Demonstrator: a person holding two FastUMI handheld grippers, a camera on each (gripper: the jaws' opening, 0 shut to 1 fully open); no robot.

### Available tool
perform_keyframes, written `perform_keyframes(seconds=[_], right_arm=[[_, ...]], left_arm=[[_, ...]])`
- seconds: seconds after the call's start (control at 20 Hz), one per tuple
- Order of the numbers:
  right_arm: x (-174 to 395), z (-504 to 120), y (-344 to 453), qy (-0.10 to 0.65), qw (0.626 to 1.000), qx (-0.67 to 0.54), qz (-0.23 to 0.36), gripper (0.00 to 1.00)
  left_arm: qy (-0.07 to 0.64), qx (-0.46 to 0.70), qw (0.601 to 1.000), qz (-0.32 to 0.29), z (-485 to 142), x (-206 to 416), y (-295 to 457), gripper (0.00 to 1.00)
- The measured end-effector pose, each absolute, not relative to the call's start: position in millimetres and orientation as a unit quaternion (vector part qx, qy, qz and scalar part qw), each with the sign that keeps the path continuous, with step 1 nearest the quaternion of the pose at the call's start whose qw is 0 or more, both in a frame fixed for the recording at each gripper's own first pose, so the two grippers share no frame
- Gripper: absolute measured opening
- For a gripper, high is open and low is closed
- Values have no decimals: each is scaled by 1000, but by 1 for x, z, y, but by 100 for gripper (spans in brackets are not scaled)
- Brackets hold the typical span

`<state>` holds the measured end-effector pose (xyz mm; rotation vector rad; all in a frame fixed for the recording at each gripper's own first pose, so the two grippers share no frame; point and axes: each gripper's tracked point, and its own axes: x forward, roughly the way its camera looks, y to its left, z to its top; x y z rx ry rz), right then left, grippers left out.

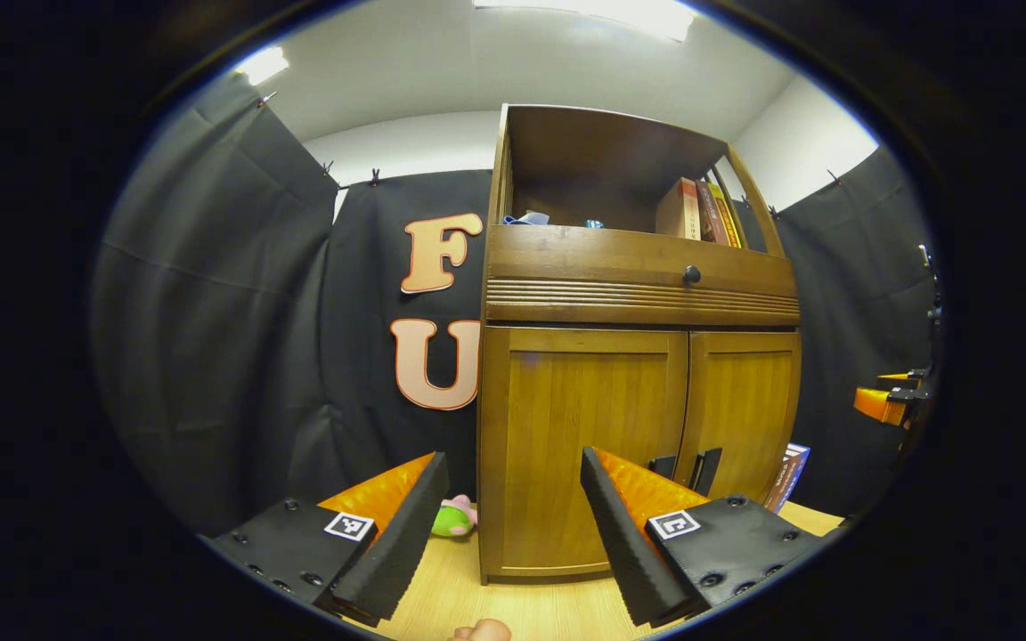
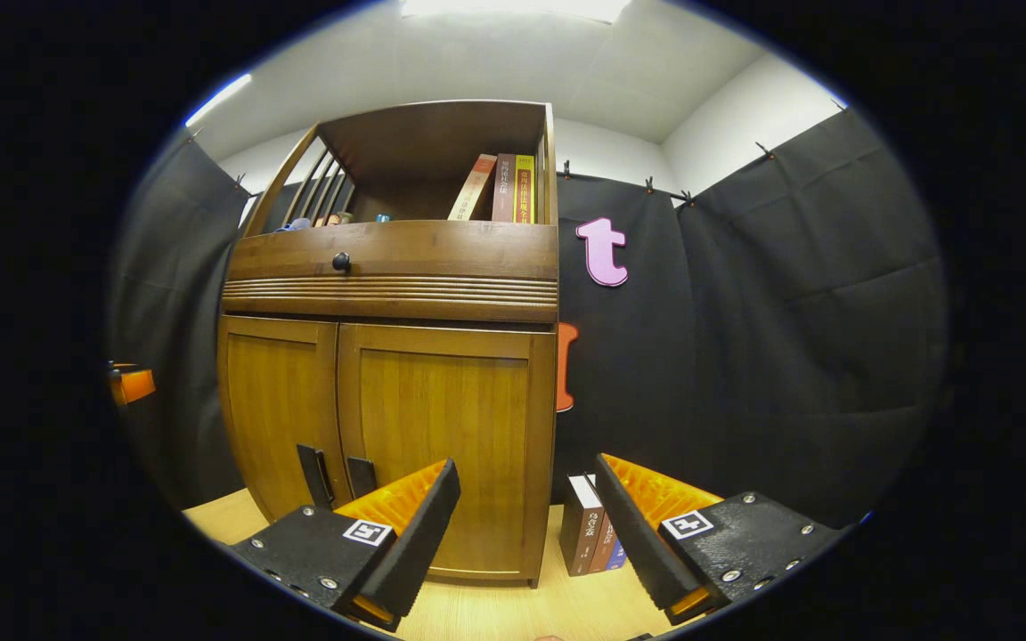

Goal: Open the right door of the double-door shoe cabinet with the right hand, and open the left door with the left hand.

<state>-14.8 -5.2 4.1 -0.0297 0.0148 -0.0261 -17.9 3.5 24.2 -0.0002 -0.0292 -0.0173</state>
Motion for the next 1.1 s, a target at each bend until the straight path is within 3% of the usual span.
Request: perform_keyframes(seconds=[0.45, 1.1], right_arm=[[0, -23, 29, 14, 1000, 9, 4, 94], [41, -119, 172, 80, 991, -1, 109, 95]], left_arm=[[-16, 0, 1000, -17, 22, -21, 2, 95], [-7, 1, 1000, 7, 9, -20, 20, 94]])
